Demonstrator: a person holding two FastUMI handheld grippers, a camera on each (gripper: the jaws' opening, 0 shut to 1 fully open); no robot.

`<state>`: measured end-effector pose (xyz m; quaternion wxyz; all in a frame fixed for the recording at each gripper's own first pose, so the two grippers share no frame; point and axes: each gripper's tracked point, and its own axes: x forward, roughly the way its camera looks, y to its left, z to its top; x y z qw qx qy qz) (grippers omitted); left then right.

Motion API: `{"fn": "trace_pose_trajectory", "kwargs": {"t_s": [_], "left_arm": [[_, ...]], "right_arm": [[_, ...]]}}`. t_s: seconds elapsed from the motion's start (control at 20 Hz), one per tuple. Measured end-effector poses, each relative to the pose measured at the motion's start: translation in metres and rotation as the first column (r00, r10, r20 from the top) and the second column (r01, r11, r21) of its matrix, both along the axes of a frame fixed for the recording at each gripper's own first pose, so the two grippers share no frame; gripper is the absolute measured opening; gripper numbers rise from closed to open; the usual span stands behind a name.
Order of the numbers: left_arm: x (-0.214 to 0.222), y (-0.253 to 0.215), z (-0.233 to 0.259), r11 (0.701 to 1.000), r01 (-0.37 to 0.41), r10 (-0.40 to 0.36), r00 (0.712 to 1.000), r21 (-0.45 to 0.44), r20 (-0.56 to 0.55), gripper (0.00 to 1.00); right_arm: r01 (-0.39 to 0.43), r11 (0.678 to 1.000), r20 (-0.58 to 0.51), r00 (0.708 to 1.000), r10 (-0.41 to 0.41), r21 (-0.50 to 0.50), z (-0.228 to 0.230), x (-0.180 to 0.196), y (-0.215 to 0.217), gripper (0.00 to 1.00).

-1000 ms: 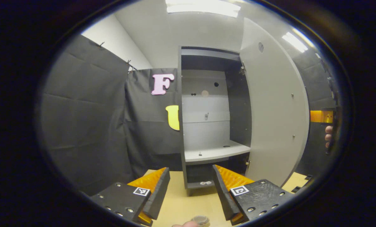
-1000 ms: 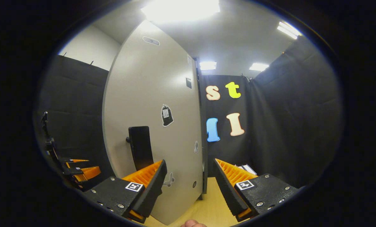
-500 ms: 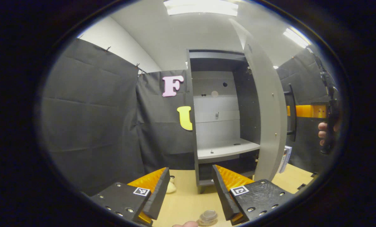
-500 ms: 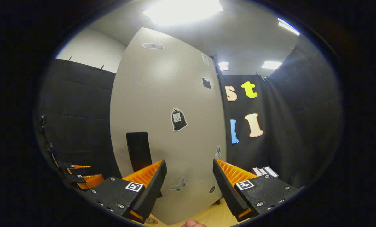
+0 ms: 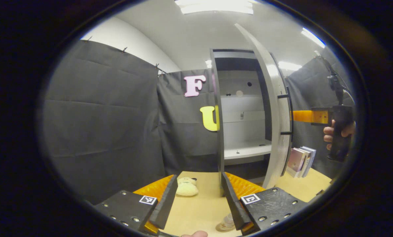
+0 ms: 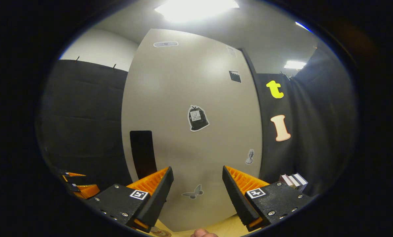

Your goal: Open the cabinet door with the right hand, grasp the bottle in the cabinet with the left hand and place it on the coaster, then close the cabinet door with the right hand.

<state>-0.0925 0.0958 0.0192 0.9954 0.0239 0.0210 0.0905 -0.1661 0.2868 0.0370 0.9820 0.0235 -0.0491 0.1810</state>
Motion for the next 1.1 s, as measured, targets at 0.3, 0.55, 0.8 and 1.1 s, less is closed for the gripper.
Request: {"fn": "trace_pose_trajectory", "kwargs": {"t_s": [0.3, 0.55, 0.8, 1.1], "left_arm": [[-0.014, 0.010, -0.004, 1.000, -0.020, 0.020, 1.000, 0.022, -0.022, 0.77], [-0.008, 0.002, -0.004, 1.000, 0.008, -0.008, 1.000, 0.021, -0.014, 0.82], [0.004, -0.015, 0.006, 0.998, 0.058, -0.058, 0.998, 0.030, 0.009, 0.71], [0.045, -0.056, 0.031, 0.991, 0.127, -0.128, 0.991, 0.030, 0.048, 0.71]], "right_arm": [[-0.018, 1.000, 0.001, 1.000, 0.018, 0.010, 0.000, 0.002, 0.023, 0.93], [0.023, 1.000, -0.003, 1.000, -0.023, -0.003, -0.004, 0.001, 0.010, 0.92], [0.086, 0.996, -0.001, 0.996, -0.086, -0.012, -0.002, 0.000, -0.006, 0.93], [0.218, 0.975, -0.009, 0.976, -0.219, -0.043, -0.009, 0.002, -0.033, 0.93]]}}
